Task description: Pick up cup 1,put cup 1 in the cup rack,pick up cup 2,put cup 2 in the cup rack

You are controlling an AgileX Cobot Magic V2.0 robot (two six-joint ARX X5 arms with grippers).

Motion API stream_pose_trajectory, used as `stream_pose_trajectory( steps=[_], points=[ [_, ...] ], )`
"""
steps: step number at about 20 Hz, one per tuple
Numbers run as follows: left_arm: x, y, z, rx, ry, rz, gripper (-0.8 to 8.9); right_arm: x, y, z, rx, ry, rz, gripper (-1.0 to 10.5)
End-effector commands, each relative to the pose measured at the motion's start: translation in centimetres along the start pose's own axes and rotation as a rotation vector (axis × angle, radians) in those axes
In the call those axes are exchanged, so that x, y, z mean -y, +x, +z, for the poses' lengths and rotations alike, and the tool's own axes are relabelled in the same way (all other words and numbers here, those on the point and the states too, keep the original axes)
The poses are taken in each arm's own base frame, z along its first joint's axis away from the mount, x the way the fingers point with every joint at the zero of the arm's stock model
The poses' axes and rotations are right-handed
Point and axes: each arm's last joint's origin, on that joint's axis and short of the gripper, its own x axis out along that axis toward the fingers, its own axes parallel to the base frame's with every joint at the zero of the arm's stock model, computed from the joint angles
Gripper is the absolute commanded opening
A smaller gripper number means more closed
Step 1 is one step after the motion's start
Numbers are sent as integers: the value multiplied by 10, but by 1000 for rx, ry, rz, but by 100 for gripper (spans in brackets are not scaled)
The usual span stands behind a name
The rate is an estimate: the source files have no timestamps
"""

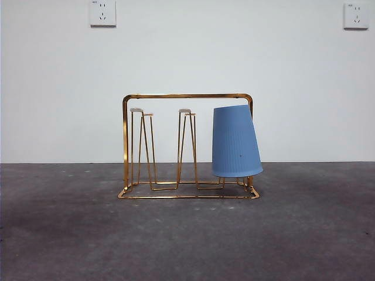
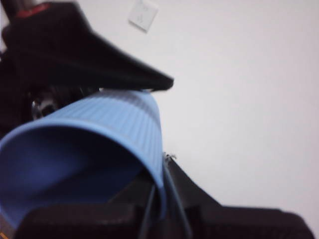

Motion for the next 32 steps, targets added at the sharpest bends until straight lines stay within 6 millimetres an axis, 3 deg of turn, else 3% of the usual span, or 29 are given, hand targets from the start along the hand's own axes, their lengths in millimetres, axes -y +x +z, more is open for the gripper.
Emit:
stream_pose_trajectory(
  steps=[1, 8, 11, 16, 18, 21, 27, 32],
  points=[
    [1, -1, 1, 0, 18, -21, 440, -5, 4, -5, -31, -32, 24, -17],
    [0, -1, 1, 3, 27, -19, 426, -1, 3, -5, -81, -17, -88, -17],
    [0, -1, 1, 1, 27, -16, 190, -3, 7, -7, -118, -9, -97, -16],
    [0, -1, 1, 0, 46, -14, -9, -7, 13, -9, -145, -21, -88, -12],
    [0, -1, 1, -1, 61, -14, -8, -7, 12, -11, -159, -28, -80, 25],
    [-2, -6, 9, -4, 80, -9, -8, -6, 10, -11, -173, -29, -95, 200],
    [-3, -20, 30, -6, 139, 12, -5, 2, -10, -16, -212, -2, -147, 199],
    [21, -43, 45, -39, 369, 279, -5, 11, -40, -27, -285, 65, -189, 195]
  ],
)
